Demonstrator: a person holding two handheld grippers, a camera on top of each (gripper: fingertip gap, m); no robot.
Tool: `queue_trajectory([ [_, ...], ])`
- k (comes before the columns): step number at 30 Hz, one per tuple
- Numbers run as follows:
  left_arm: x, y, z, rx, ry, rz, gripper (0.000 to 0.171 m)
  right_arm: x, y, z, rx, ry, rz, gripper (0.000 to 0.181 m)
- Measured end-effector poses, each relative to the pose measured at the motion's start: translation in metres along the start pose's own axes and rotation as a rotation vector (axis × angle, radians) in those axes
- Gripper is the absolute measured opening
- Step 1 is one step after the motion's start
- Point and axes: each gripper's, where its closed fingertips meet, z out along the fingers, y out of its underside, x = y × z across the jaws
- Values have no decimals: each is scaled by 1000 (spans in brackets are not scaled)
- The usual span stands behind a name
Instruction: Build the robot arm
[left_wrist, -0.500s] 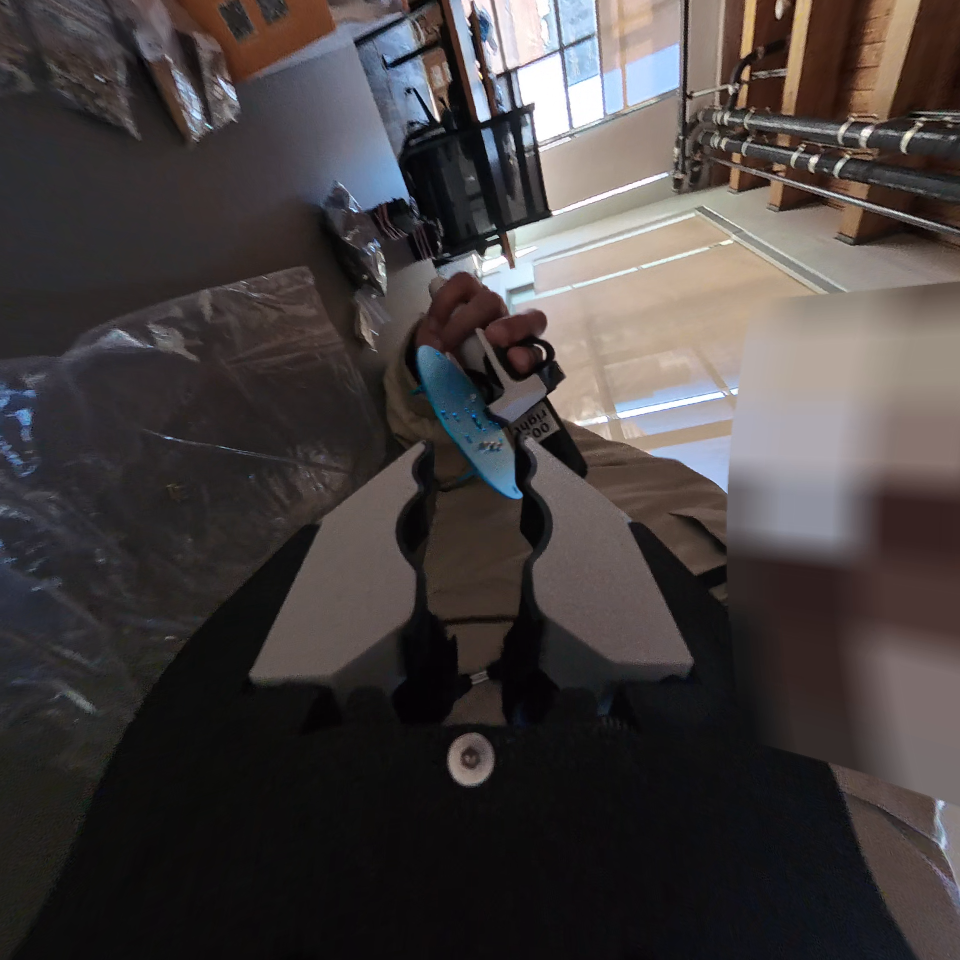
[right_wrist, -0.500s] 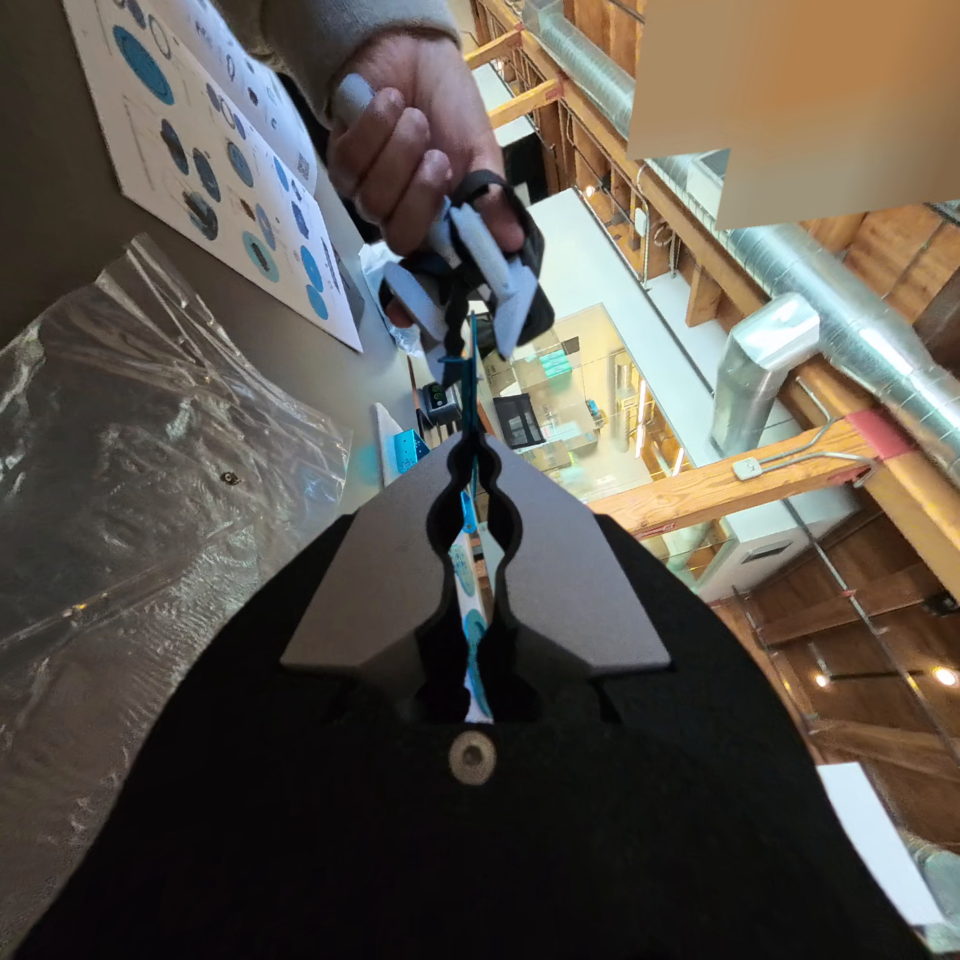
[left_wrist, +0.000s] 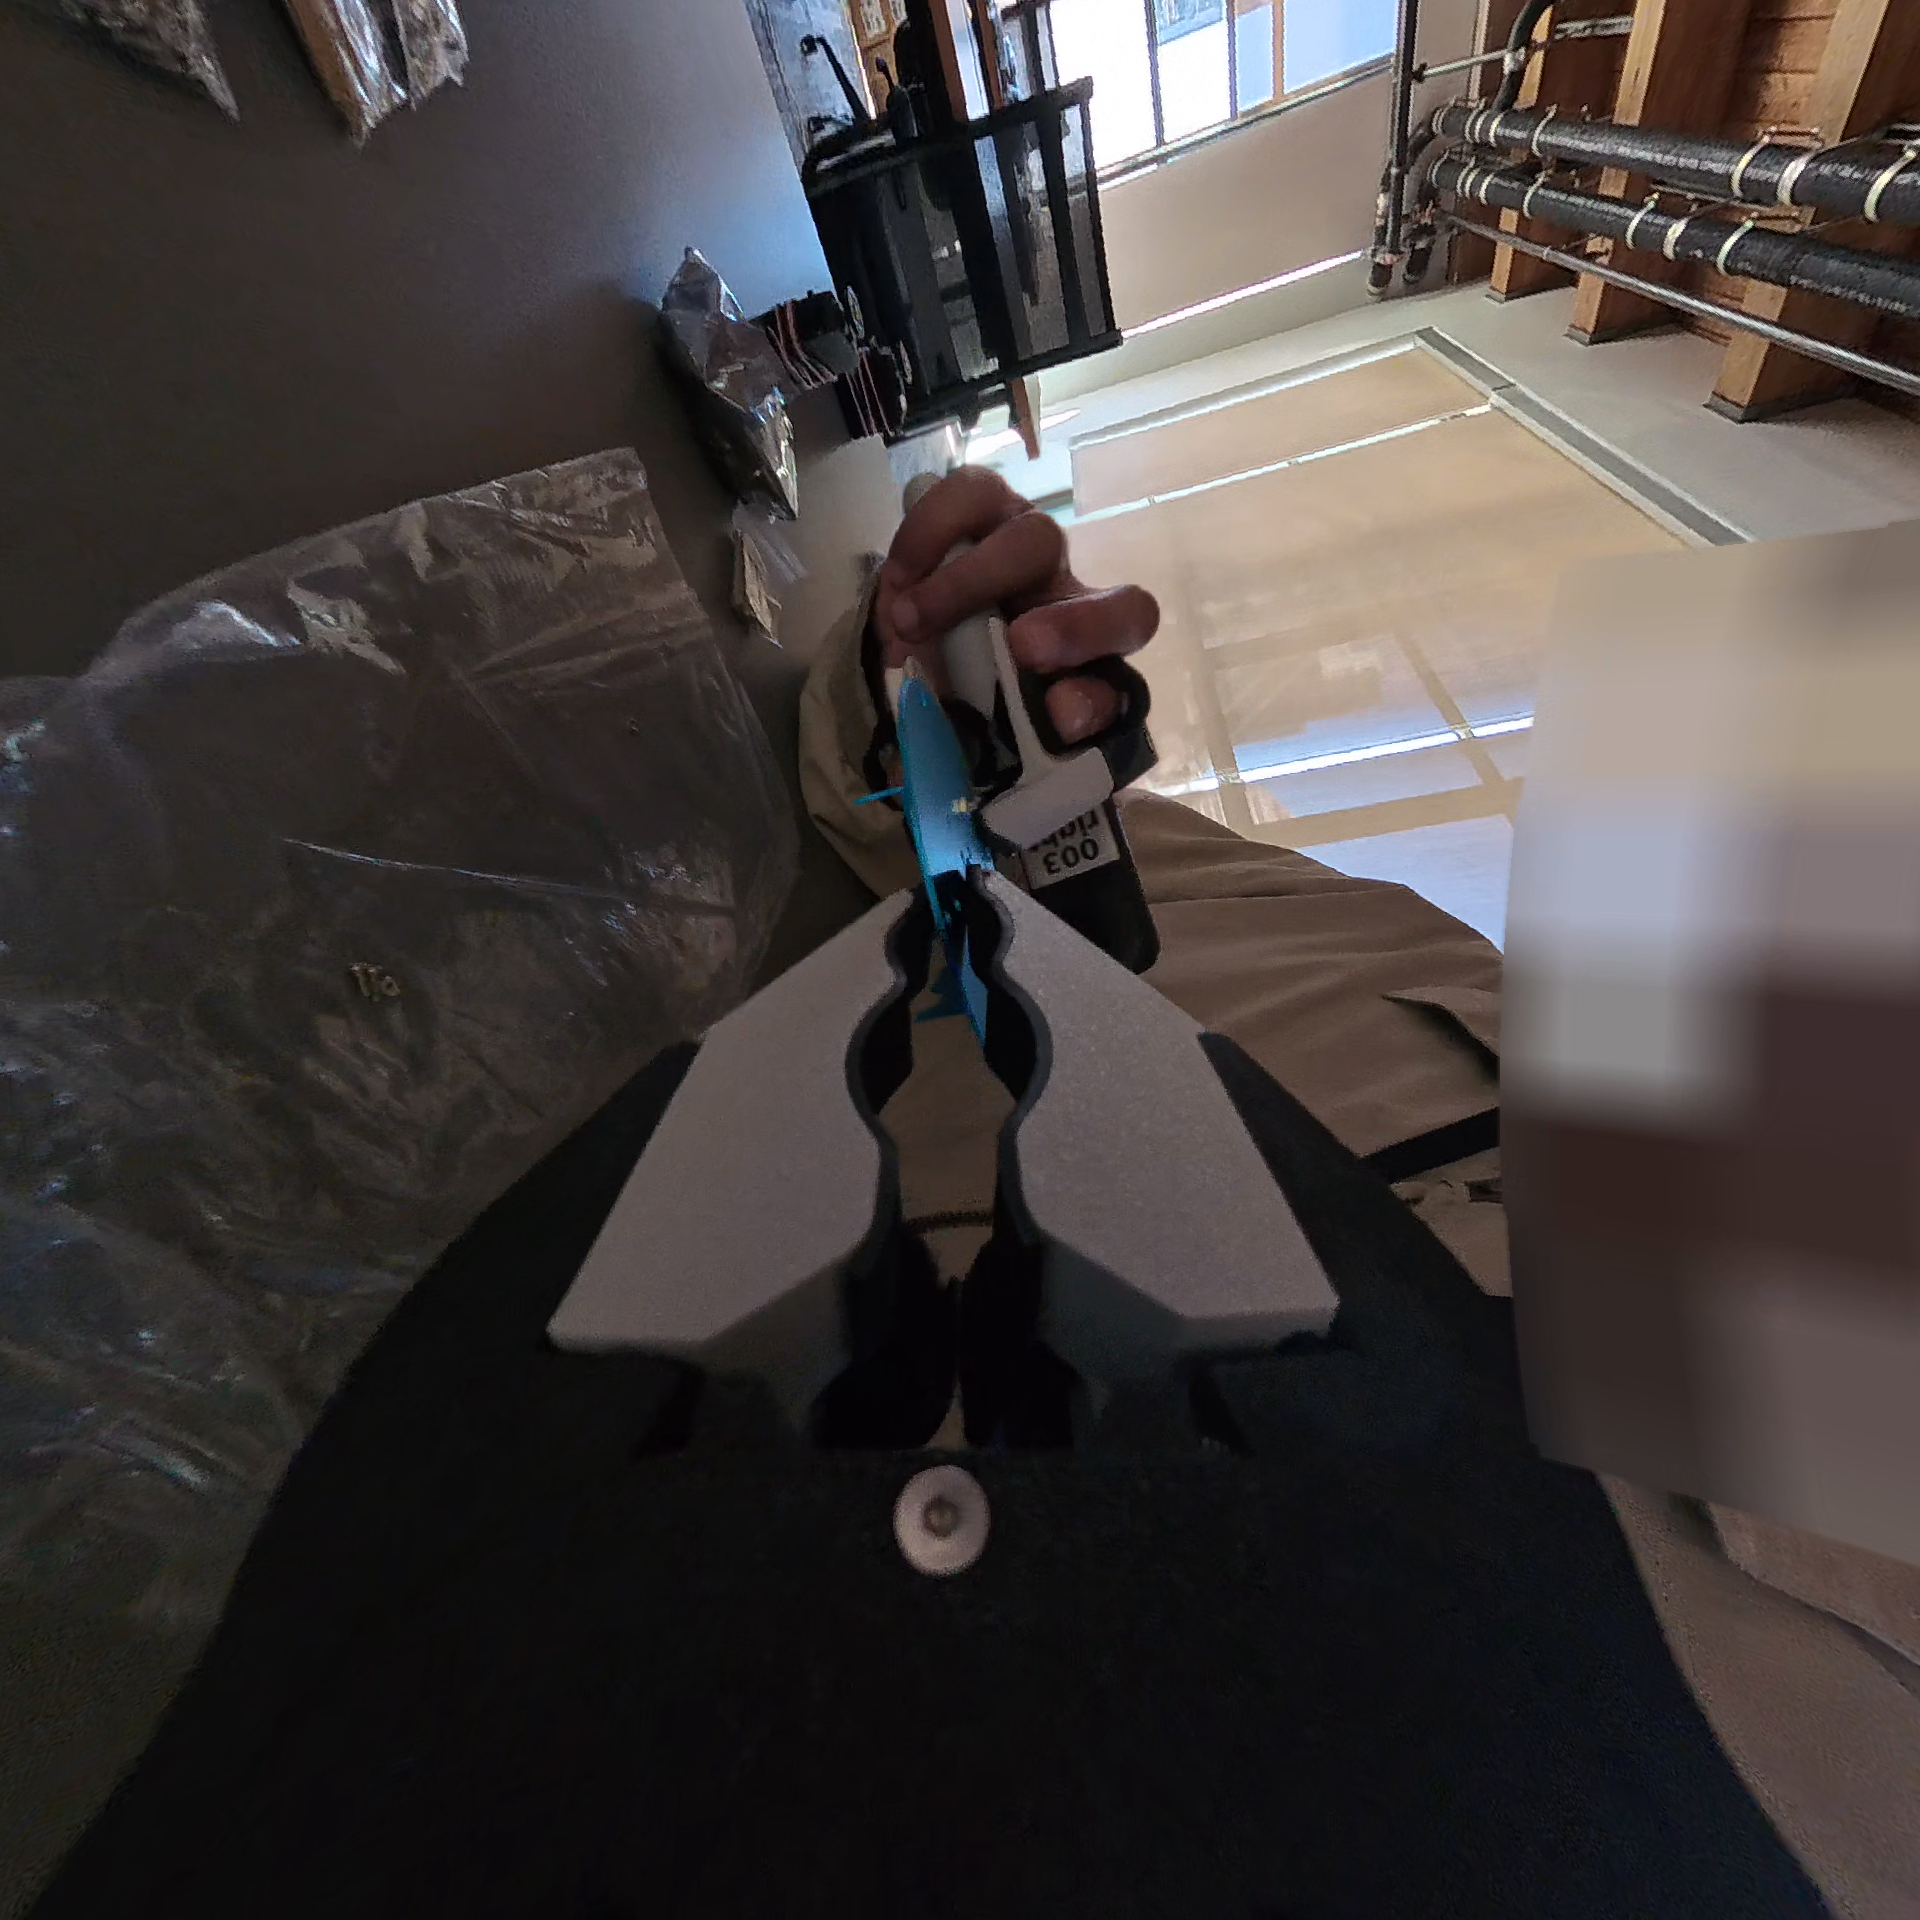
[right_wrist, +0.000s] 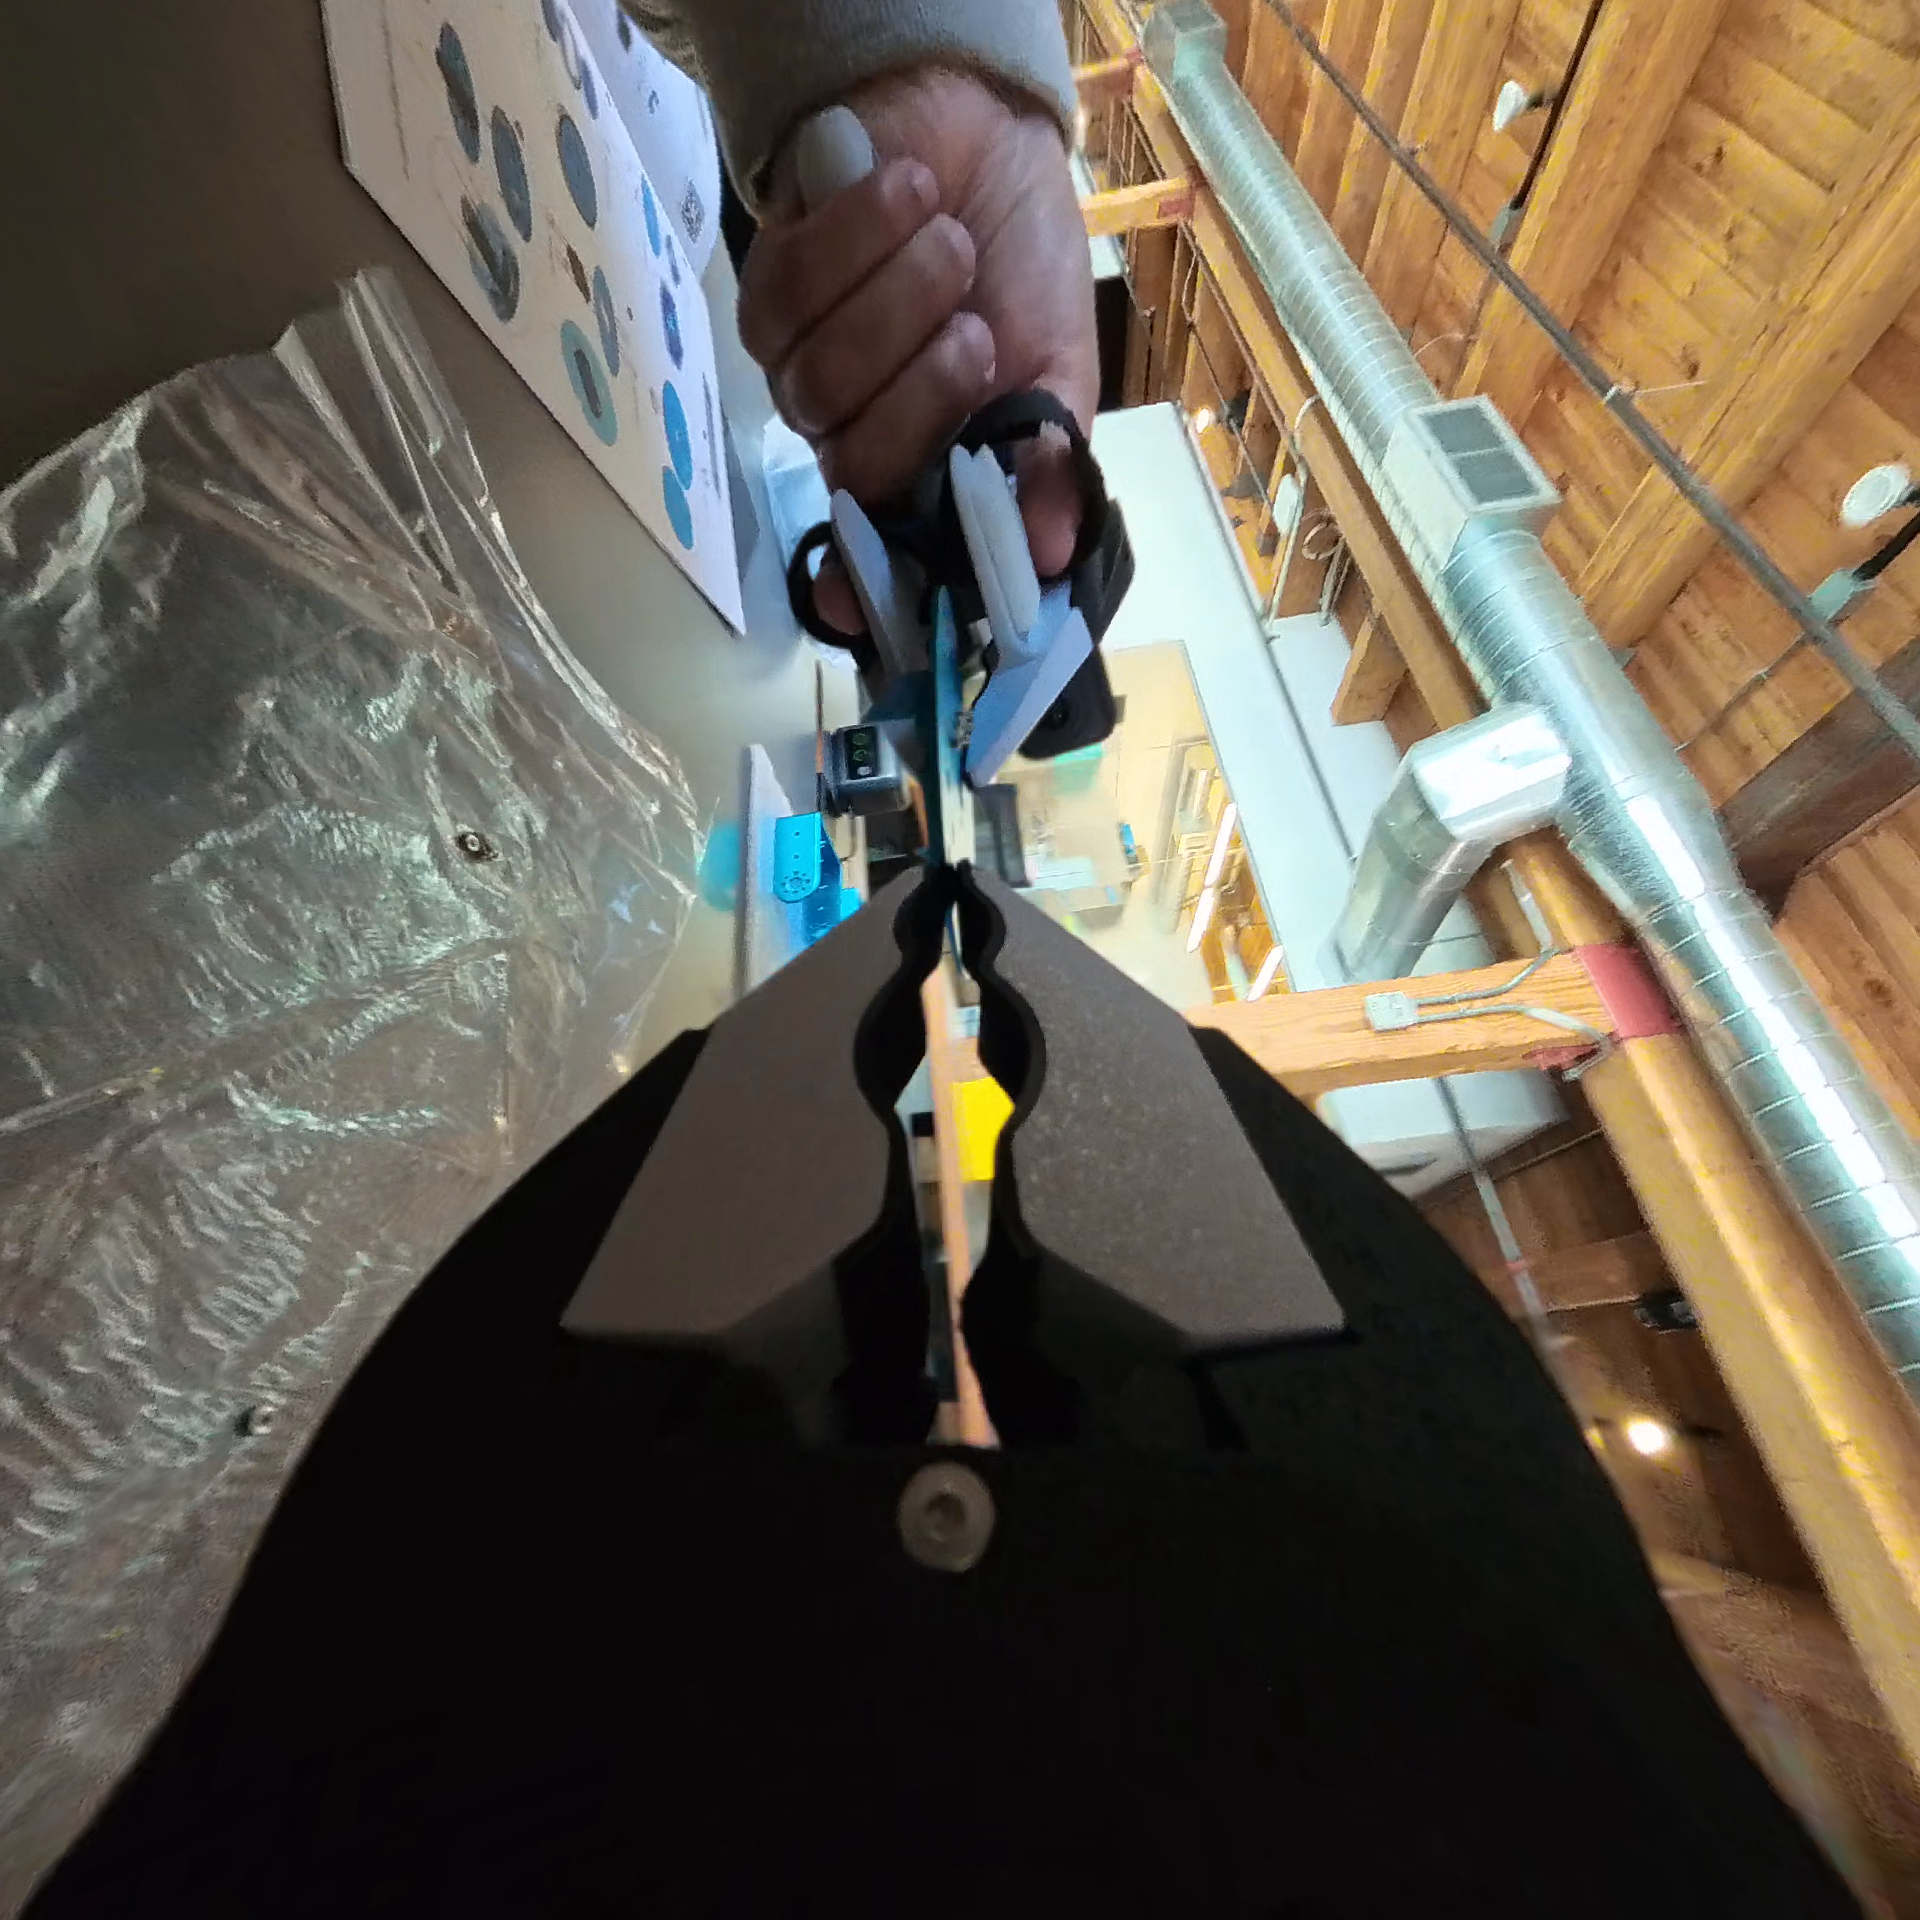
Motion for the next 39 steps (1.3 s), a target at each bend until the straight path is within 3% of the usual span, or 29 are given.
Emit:
queue_trajectory([
  [4,-9,-4,-2,47,-15,38,3,-13,8,4,-32,-32,210,12],
  [7,-25,-13,-8,102,-82,89,3,-21,15,6,-61,-139,480,47],
  [8,-29,-18,-12,128,-102,105,3,-19,20,5,-71,-158,565,49],
  [14,-51,-40,-40,282,-277,303,3,-32,36,-5,-103,-402,1054,37],
  [19,-56,-33,-48,305,-330,340,4,-56,26,2,-142,-584,1301,33],
  [24,-49,-21,-55,366,-395,360,3,-47,28,17,-179,-557,1539,25],
  [29,-51,-22,-57,453,-433,397,4,-42,2,24,-213,-600,1657,29],
  [32,-45,-25,-52,479,-382,440,4,-27,-33,25,-143,-625,1750,35],
  [35,-44,-20,-50,445,-402,506,4,-39,-56,20,-143,-592,1652,33],
  [39,-44,-16,-55,440,-416,531,4,-61,-47,3,-229,-491,1525,31],
])
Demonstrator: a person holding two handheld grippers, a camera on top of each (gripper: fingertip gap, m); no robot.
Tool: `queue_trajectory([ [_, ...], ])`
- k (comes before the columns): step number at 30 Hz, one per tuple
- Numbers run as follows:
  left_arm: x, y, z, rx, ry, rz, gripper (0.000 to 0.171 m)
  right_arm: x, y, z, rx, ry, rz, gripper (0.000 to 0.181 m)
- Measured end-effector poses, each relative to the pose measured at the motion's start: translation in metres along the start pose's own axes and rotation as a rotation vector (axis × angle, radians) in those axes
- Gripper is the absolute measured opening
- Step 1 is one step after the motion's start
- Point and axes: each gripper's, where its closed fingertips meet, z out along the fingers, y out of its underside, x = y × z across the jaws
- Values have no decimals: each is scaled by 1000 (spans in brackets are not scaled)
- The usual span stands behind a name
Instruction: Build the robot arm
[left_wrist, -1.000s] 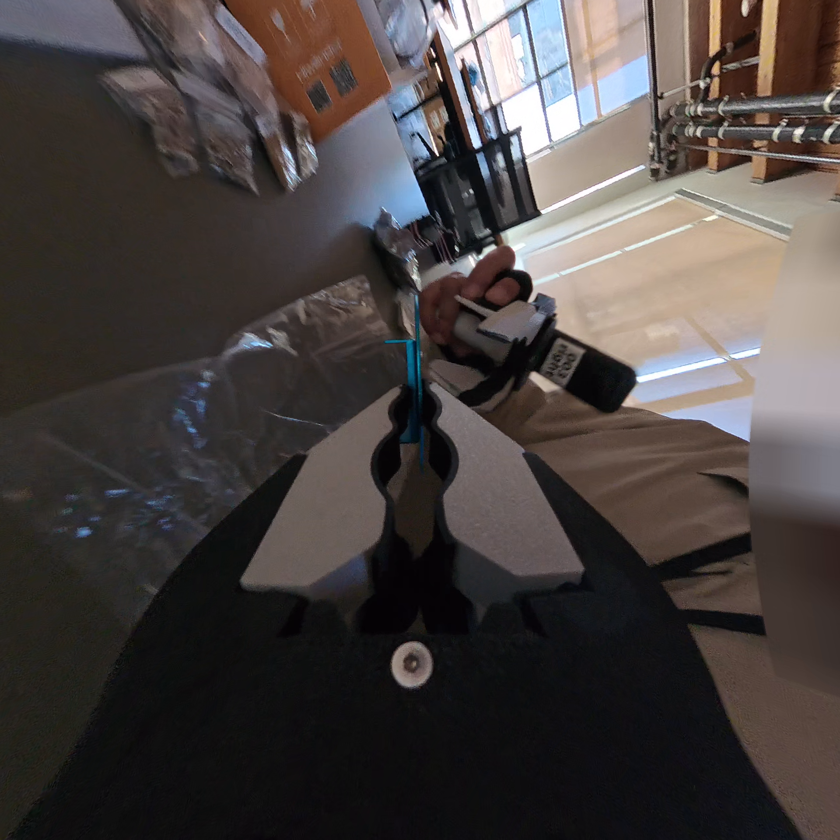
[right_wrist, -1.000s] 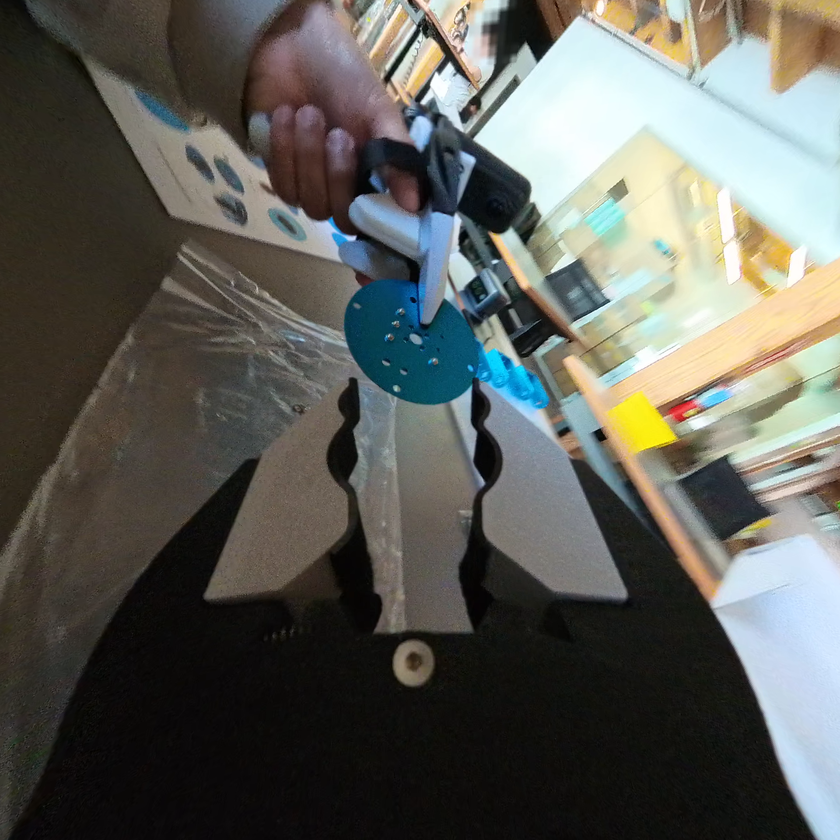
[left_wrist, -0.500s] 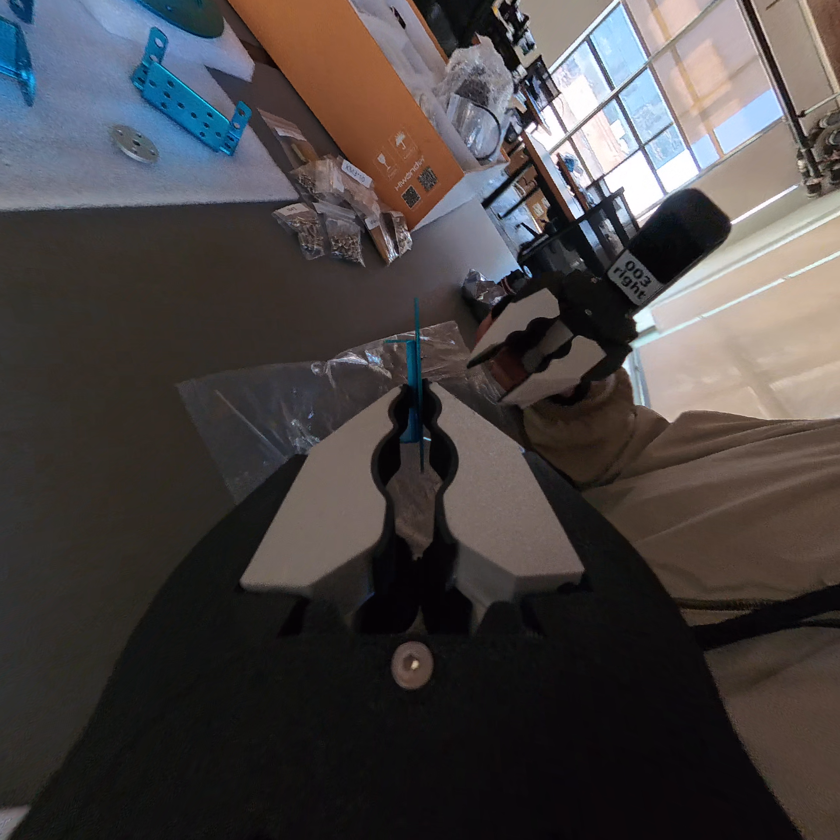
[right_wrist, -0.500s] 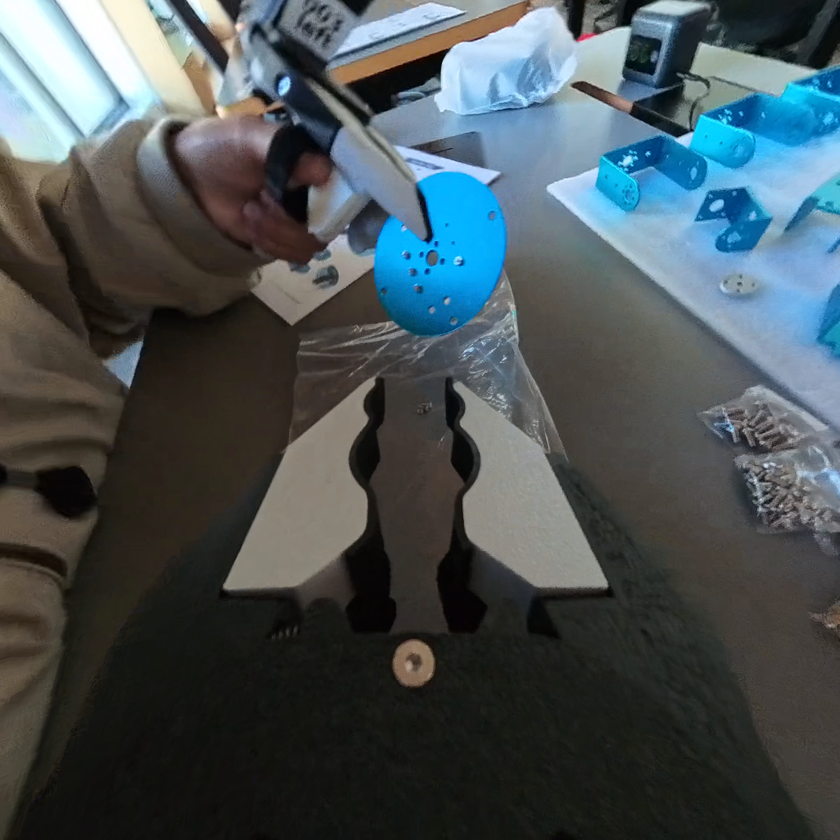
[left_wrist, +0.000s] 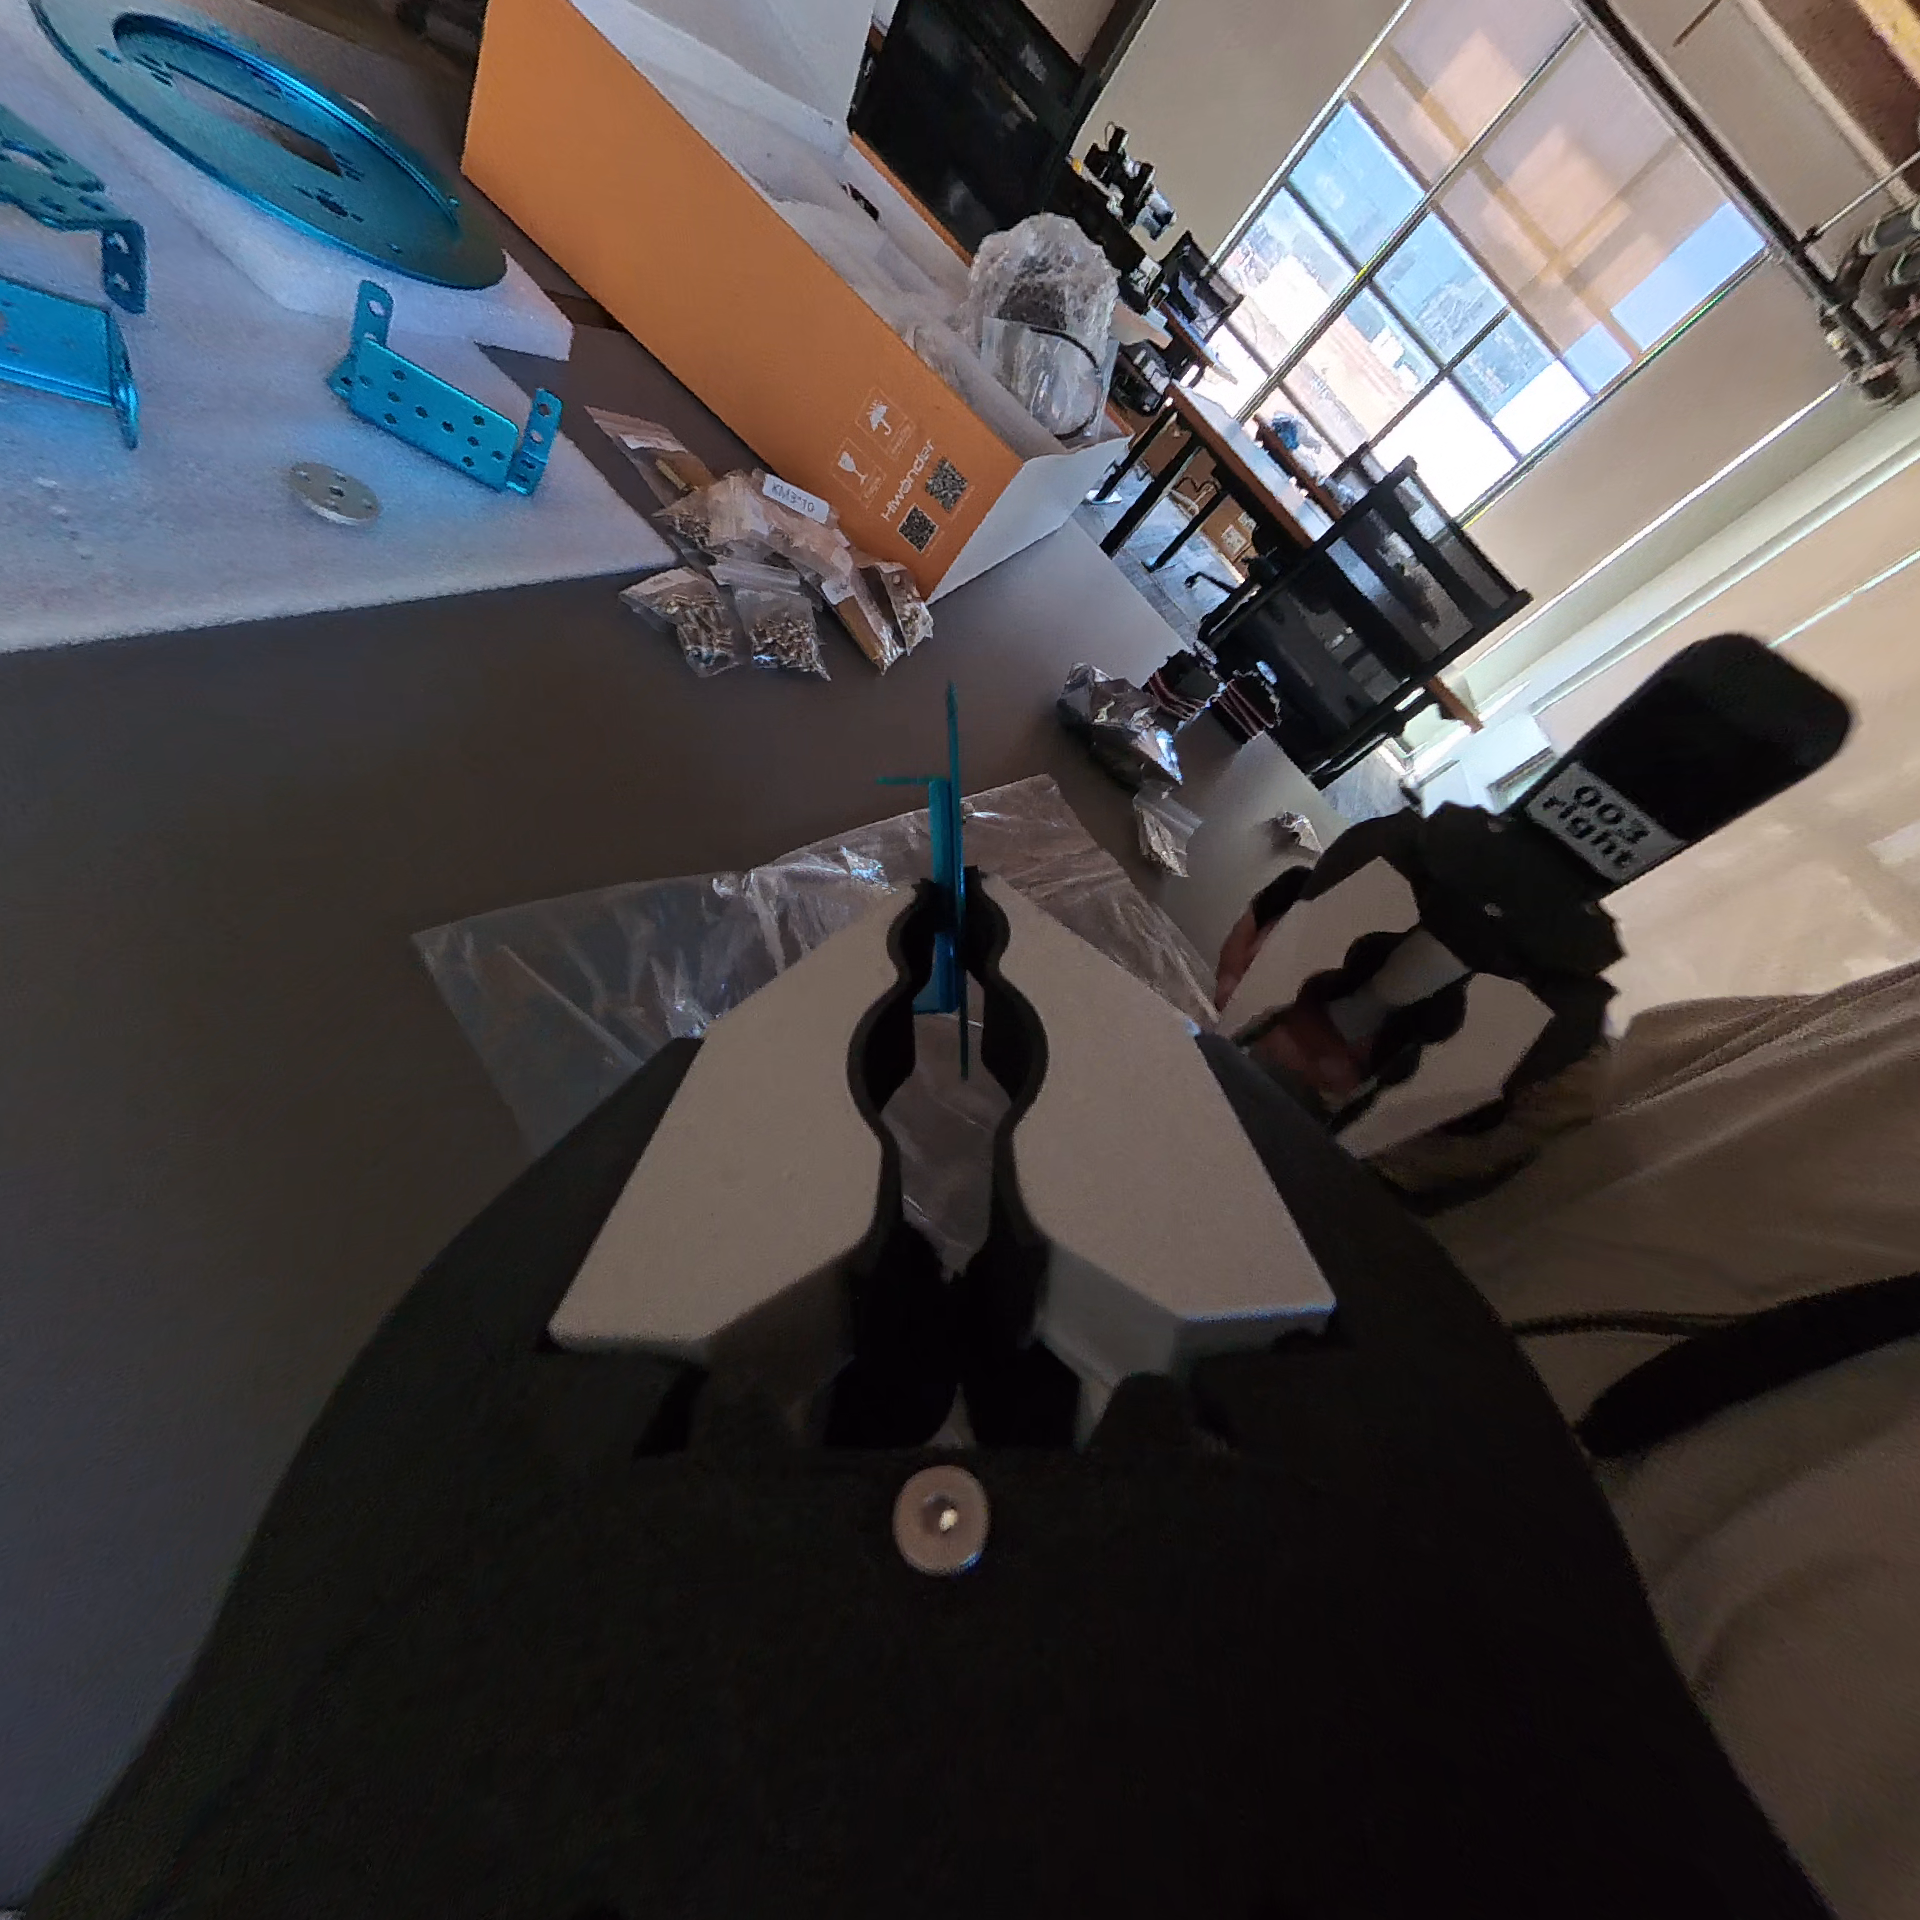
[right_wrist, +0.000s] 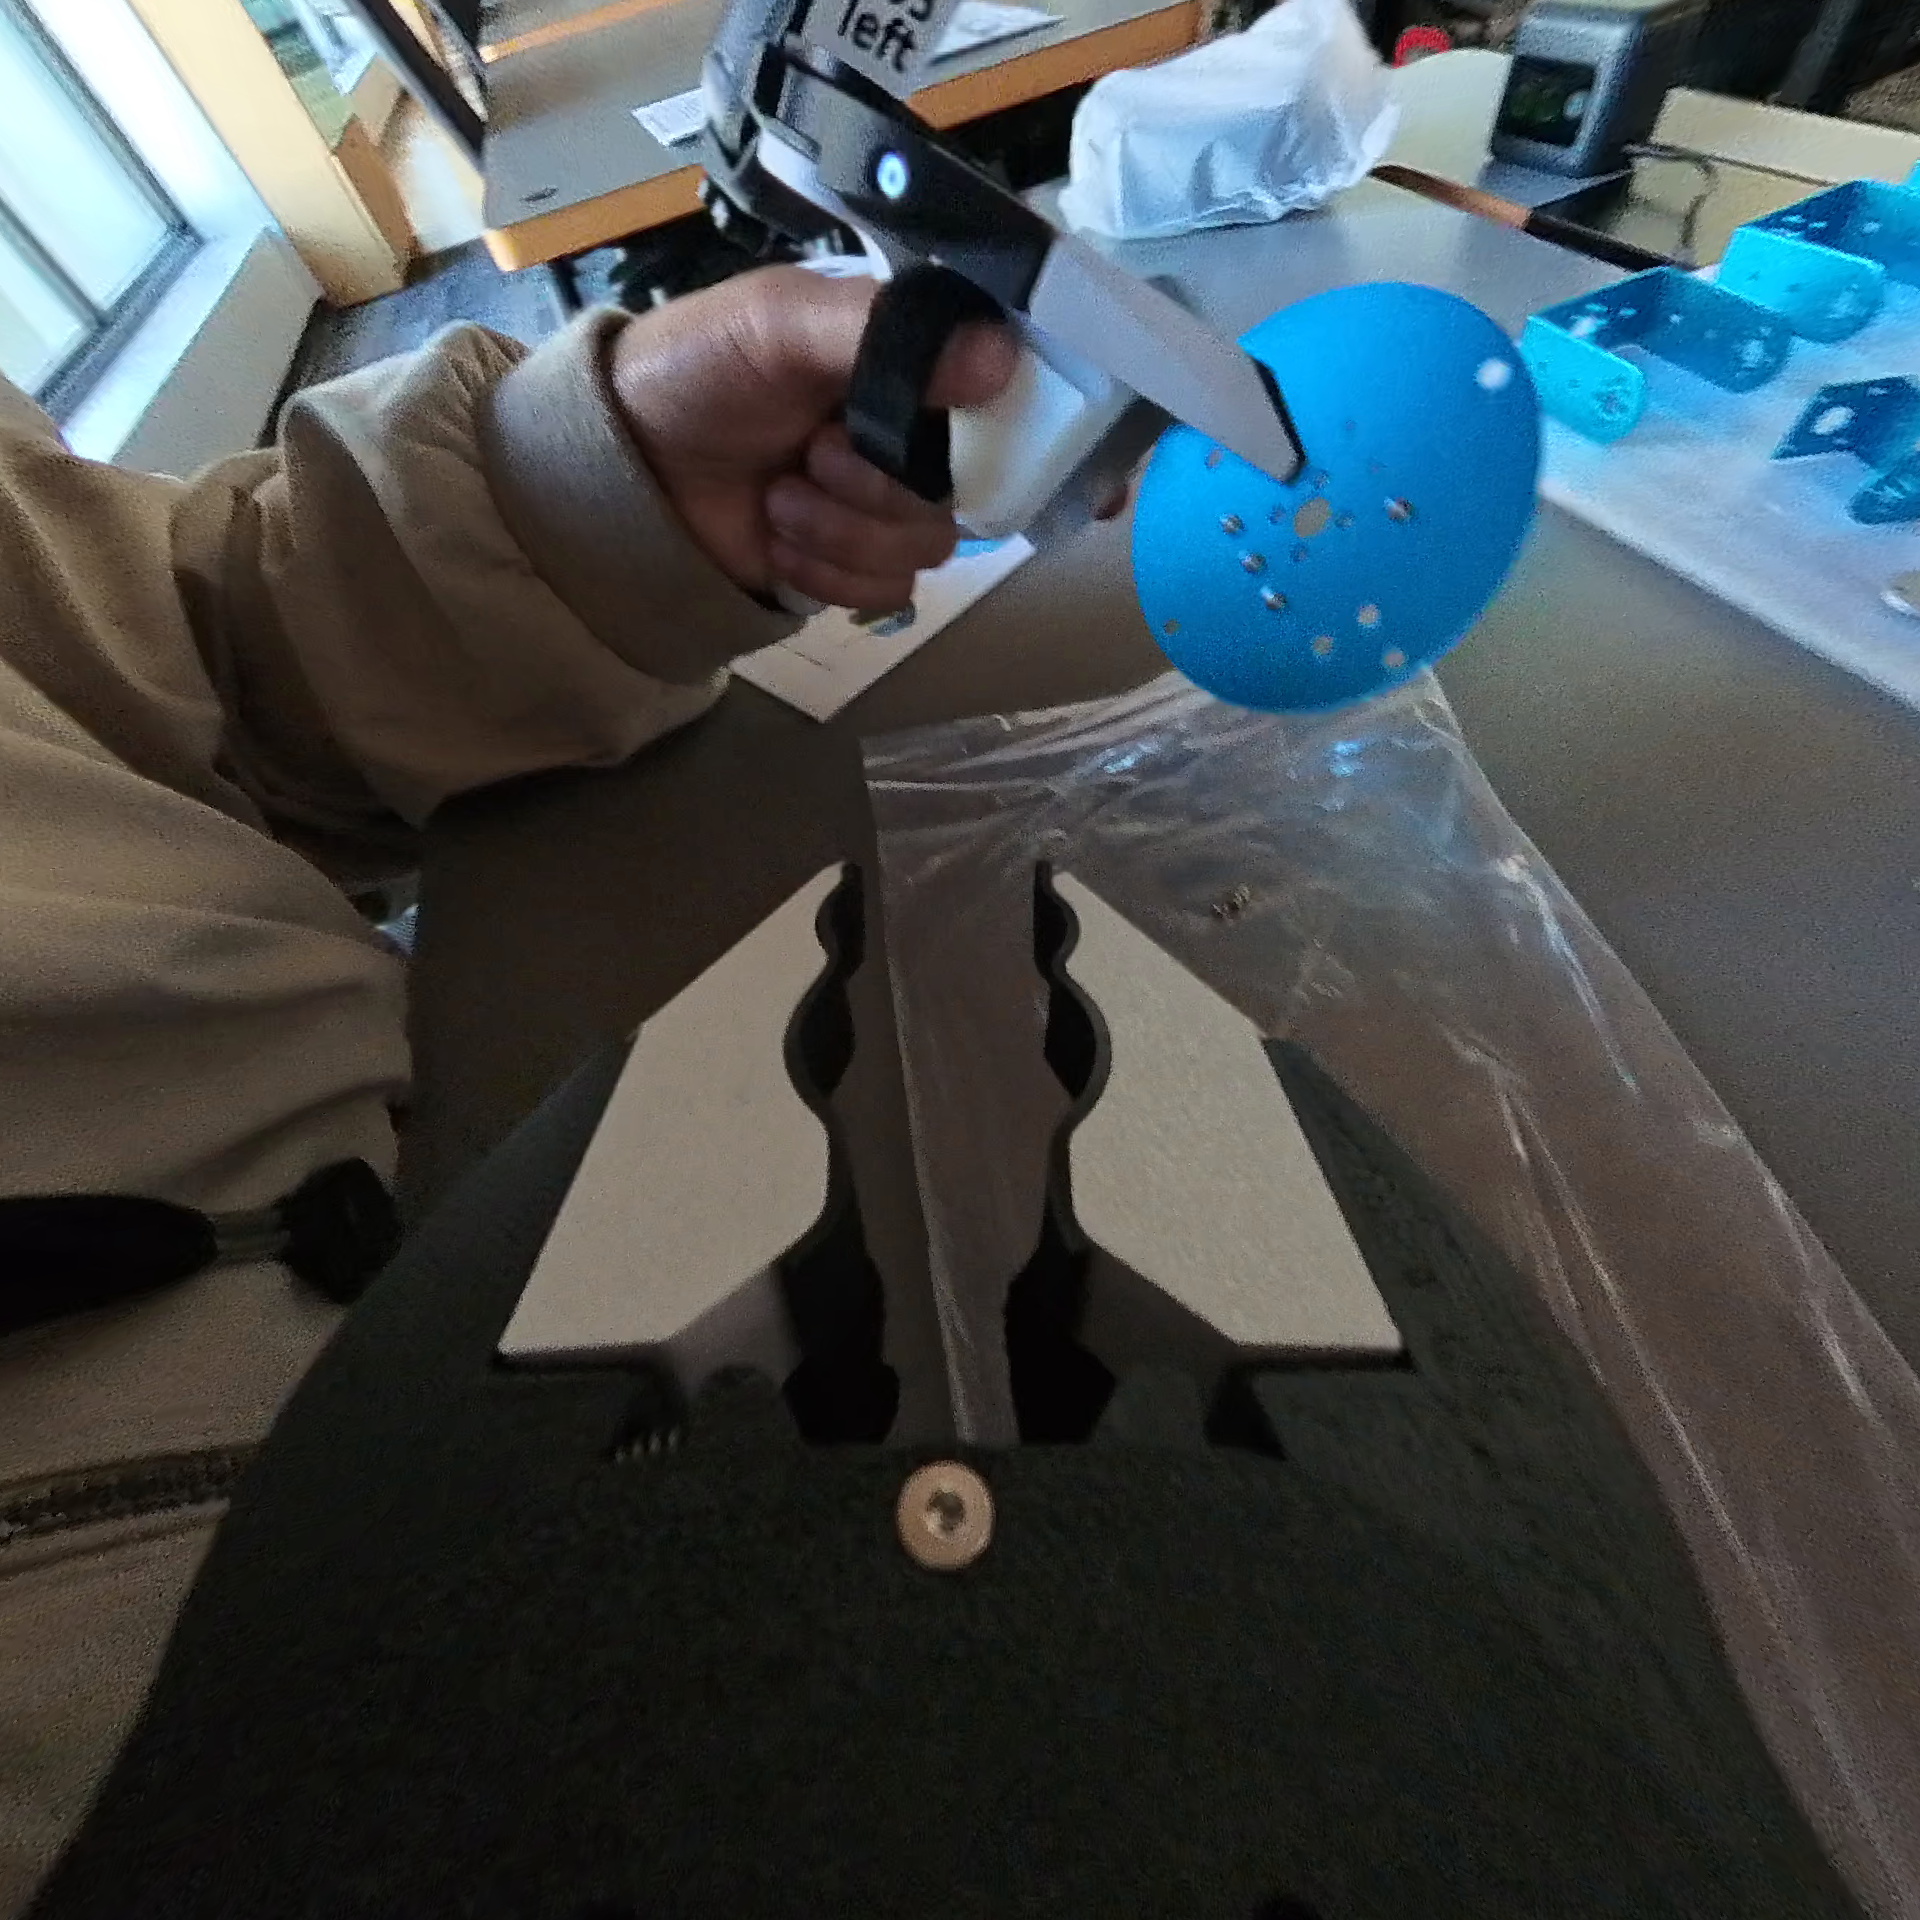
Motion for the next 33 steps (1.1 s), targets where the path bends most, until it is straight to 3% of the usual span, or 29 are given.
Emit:
queue_trajectory([
  [4,-1,3,-3,1,18,-31,4,33,16,-39,70,139,9,30],
  [9,-3,12,3,-43,8,-16,4,99,30,-106,124,455,7,25],
  [12,-10,16,5,-55,1,-35,4,113,25,-127,193,495,67,24],
  [15,-14,15,4,-47,0,-55,3,112,18,-128,241,461,106,24],
  [22,-16,20,6,-63,-8,-64,3,114,34,-109,105,501,32,22],
  [33,-17,23,8,-74,7,-85,4,119,42,-105,93,487,79,21],
])
